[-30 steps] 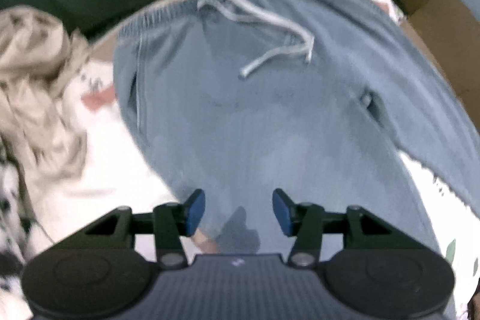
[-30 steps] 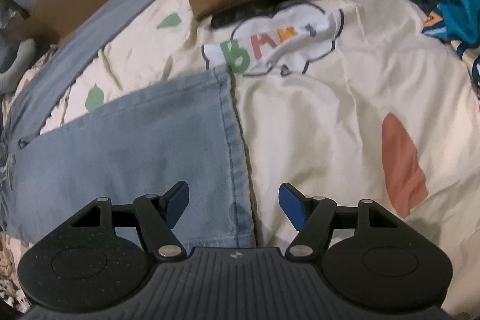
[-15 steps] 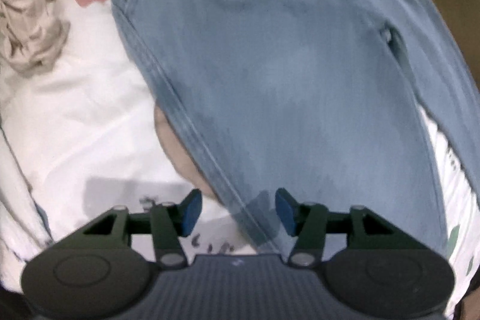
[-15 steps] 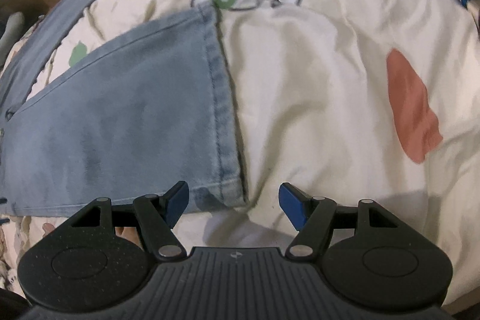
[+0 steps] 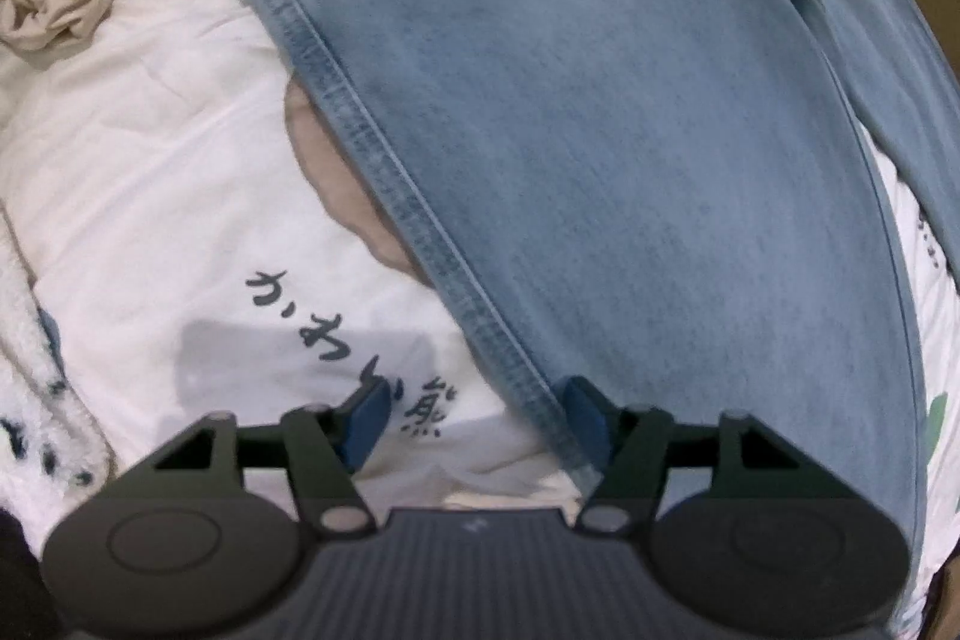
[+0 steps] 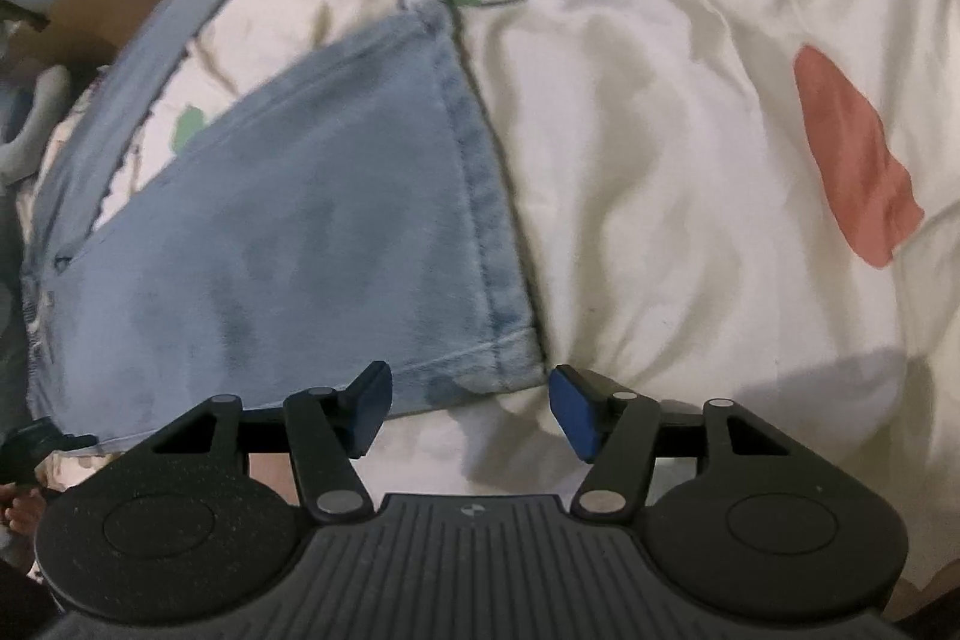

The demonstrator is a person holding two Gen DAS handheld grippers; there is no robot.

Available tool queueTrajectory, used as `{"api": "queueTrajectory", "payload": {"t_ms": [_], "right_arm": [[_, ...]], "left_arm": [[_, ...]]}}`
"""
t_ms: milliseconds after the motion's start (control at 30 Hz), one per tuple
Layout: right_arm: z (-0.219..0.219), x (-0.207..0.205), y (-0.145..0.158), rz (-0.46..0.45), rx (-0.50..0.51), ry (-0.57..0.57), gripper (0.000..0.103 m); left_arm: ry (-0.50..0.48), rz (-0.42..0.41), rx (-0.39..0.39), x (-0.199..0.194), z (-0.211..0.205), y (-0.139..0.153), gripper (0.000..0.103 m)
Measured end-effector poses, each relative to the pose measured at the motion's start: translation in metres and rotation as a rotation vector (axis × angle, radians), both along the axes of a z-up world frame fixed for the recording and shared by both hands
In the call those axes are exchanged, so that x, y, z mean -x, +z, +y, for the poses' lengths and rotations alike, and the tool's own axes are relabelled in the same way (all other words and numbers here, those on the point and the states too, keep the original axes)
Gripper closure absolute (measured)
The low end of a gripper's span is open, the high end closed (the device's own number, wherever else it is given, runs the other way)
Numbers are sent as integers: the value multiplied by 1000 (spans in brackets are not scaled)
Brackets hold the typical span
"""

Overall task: Fold clothes
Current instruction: 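Move the right gripper over the jeans leg to its hem, then close the right gripper on the jeans leg hem edge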

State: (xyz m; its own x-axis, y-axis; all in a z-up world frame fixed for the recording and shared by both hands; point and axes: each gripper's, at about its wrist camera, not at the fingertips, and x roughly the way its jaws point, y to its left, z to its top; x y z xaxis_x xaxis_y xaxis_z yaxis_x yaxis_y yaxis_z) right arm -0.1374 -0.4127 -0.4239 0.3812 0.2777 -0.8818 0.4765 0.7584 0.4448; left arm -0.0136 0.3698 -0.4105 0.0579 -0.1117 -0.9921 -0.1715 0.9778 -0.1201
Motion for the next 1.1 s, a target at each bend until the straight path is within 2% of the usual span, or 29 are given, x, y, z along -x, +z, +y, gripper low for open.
{"api": "queueTrajectory", "payload": {"t_ms": [300, 333, 500, 733, 833, 967, 1100], "right_arm": [[-10, 14, -8, 15, 8, -40, 43], [-11, 15, -7, 5, -2, -44, 46], [-8, 11, -5, -38, -79, -40, 46], [2, 2, -31, -5, -192, -64, 46], [-5, 6, -40, 4, -217, -130, 47], [-21, 14, -42, -15, -296, -287, 49], [-30, 18, -36, -45, -316, -333, 51]], "left_arm": [[-37, 7, -24, 10, 2, 2, 36], [-40, 8, -26, 12, 3, 2, 36], [-47, 15, -38, 18, 7, 2, 35], [-67, 29, -58, 25, 10, 2, 35], [-77, 30, -61, 28, 11, 4, 35], [-78, 28, -60, 34, 15, 4, 35], [-71, 28, -55, 39, 21, 5, 35]]}}
